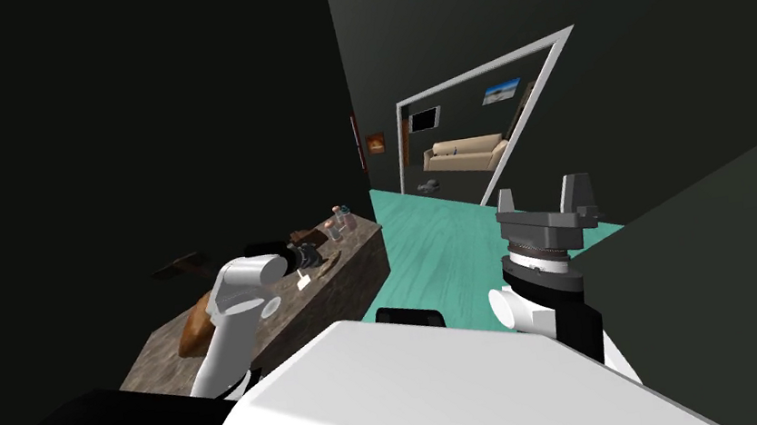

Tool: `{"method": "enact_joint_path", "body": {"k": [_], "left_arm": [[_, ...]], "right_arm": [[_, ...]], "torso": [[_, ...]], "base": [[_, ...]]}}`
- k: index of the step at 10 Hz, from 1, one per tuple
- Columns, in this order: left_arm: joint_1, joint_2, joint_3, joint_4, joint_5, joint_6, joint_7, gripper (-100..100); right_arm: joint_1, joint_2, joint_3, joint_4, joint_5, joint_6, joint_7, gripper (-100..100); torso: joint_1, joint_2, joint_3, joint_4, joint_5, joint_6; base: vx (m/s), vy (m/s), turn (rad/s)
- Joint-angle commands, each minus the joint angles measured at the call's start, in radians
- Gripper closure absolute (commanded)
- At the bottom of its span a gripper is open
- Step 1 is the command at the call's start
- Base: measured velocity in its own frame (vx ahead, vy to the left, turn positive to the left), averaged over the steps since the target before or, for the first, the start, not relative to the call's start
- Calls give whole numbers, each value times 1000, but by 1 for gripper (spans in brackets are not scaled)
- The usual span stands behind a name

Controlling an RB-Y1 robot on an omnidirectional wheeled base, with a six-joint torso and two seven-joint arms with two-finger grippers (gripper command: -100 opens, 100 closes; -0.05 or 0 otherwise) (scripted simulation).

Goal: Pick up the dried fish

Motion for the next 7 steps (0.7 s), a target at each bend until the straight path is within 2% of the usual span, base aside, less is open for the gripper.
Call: {"method": "enact_joint_path", "body": {"k": [1, 4, 5, 6, 7], "left_arm": [[24, -14, -11, 34, 14, 50, 35, -100], [90, -49, -50, 120, 30, 123, 80, -100], [90, -49, -50, 126, 30, 123, 80, -100], [118, -64, -67, 160, 31, 141, 88, -100], [118, -64, -67, 160, 31, 141, 88, -100]], "right_arm": [[0, 0, 0, 0, 0, 0, 0, 0], [0, 0, 0, 0, 0, 0, 0, 0], [0, 0, 0, 0, 0, 0, 0, 0], [0, 0, 0, 0, 0, 0, 0, 0], [0, 0, 0, 0, 0, 0, 0, 0]], "torso": [[0, 0, 0, 0, 0, 0], [6, -3, -2, -1, 1, 0], [7, -3, -2, -1, 2, 0], [4, 0, 0, 0, 1, -1], [3, 2, 1, 0, 1, -1]], "base": [[120, 77, -225], [136, 125, -151], [83, 94, -26], [58, 81, -24], [50, 62, -35]]}}
